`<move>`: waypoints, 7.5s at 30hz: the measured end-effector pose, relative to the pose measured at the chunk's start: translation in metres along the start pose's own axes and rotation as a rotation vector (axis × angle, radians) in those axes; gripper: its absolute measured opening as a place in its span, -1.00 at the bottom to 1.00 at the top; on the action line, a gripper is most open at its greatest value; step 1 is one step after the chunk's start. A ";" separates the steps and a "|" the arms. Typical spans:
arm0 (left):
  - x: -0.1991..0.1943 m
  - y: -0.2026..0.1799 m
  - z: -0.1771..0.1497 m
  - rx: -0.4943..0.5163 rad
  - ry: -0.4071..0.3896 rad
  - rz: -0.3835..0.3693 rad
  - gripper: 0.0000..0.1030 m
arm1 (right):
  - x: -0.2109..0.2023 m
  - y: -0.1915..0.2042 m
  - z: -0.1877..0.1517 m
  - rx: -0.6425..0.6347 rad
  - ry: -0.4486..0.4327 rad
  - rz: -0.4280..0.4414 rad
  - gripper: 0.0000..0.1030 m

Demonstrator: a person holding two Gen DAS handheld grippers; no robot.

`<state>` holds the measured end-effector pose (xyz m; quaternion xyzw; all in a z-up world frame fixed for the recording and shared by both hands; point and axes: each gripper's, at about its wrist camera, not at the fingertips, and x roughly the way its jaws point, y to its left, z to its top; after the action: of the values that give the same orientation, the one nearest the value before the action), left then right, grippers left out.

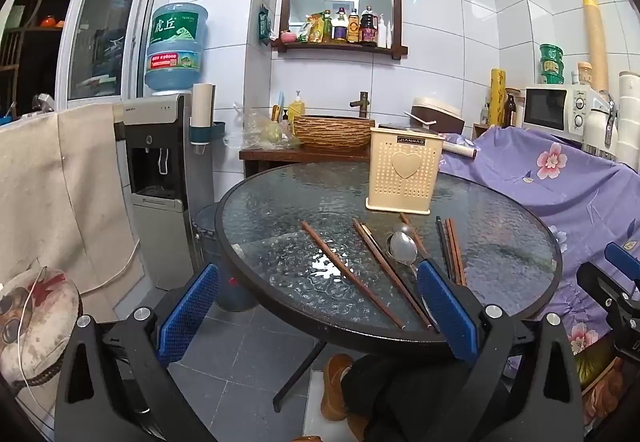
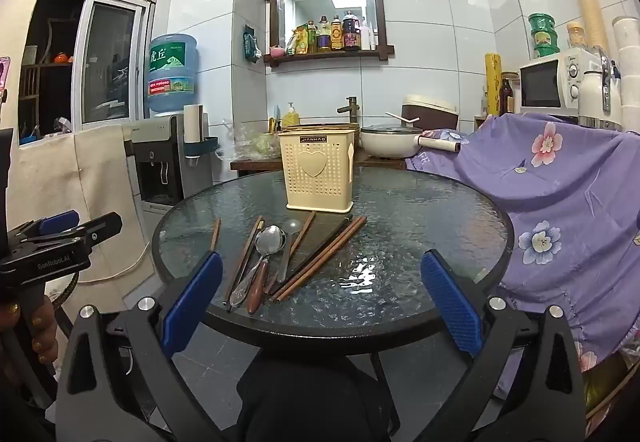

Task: Organize utensils

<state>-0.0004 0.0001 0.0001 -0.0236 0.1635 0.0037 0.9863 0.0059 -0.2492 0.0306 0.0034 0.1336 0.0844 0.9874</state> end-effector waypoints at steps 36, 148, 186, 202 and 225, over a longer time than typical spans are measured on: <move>0.000 -0.001 0.001 0.016 0.004 0.003 0.88 | 0.002 0.007 -0.003 -0.015 0.022 0.012 0.90; 0.224 0.009 0.034 0.207 0.459 0.025 0.77 | 0.245 -0.074 0.033 -0.133 0.667 0.002 0.90; 0.310 0.011 0.052 0.040 0.657 -0.017 -0.79 | 0.349 -0.047 0.049 -0.077 0.812 0.018 -0.84; 0.308 -0.015 0.073 0.004 0.563 -0.100 -0.85 | 0.333 -0.076 0.071 0.030 0.682 0.090 -0.86; 0.220 -0.019 0.164 0.009 0.286 -0.260 -0.87 | 0.253 -0.088 0.176 0.106 0.406 0.286 -0.86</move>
<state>0.2607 -0.0113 0.0851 -0.0402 0.2974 -0.1277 0.9453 0.3072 -0.2904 0.1317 0.0570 0.3316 0.2148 0.9168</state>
